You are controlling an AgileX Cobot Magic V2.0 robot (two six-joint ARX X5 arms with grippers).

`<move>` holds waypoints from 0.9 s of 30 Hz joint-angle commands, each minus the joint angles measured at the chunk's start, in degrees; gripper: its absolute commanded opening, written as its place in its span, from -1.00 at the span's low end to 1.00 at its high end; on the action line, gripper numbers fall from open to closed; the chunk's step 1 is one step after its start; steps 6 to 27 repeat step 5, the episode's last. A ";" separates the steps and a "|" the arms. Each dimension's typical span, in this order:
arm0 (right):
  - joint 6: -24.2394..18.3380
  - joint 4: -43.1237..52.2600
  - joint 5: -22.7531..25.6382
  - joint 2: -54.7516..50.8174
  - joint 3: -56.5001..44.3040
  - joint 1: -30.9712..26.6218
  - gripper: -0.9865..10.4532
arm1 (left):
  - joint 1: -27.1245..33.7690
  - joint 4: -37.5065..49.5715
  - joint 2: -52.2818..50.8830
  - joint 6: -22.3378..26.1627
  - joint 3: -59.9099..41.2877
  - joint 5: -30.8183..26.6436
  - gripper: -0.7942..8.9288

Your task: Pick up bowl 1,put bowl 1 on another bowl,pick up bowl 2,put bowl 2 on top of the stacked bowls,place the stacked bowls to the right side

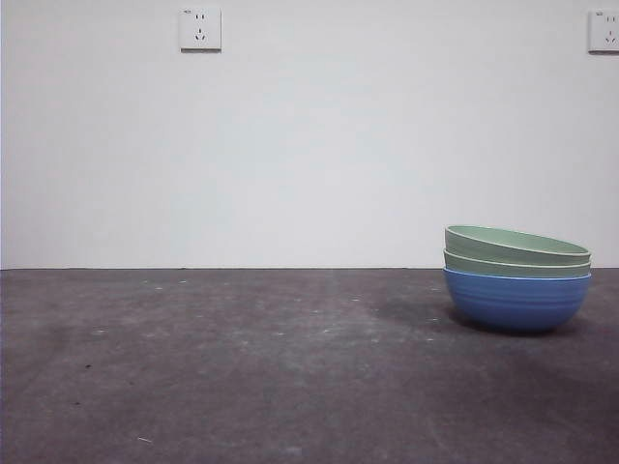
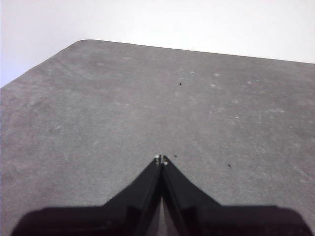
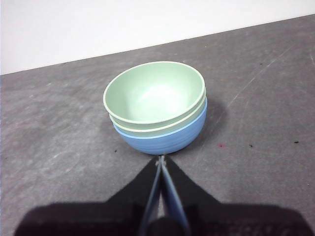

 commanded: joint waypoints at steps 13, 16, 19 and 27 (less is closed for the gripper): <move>0.50 -0.07 0.17 -0.15 -0.79 0.02 -0.82 | 0.17 -0.57 -0.17 -0.15 -0.48 0.00 -0.84; 0.50 -0.07 0.17 -0.15 -0.79 0.02 -0.82 | 0.17 -0.57 -0.17 -0.15 -0.48 0.00 -0.84; 0.50 -0.07 0.17 -0.15 -0.79 0.02 -0.82 | 0.17 -0.57 -0.17 -0.15 -0.48 0.00 -0.84; 0.50 -0.07 0.17 -0.15 -0.79 0.02 -0.82 | 0.17 -0.57 -0.17 -0.15 -0.48 0.00 -0.84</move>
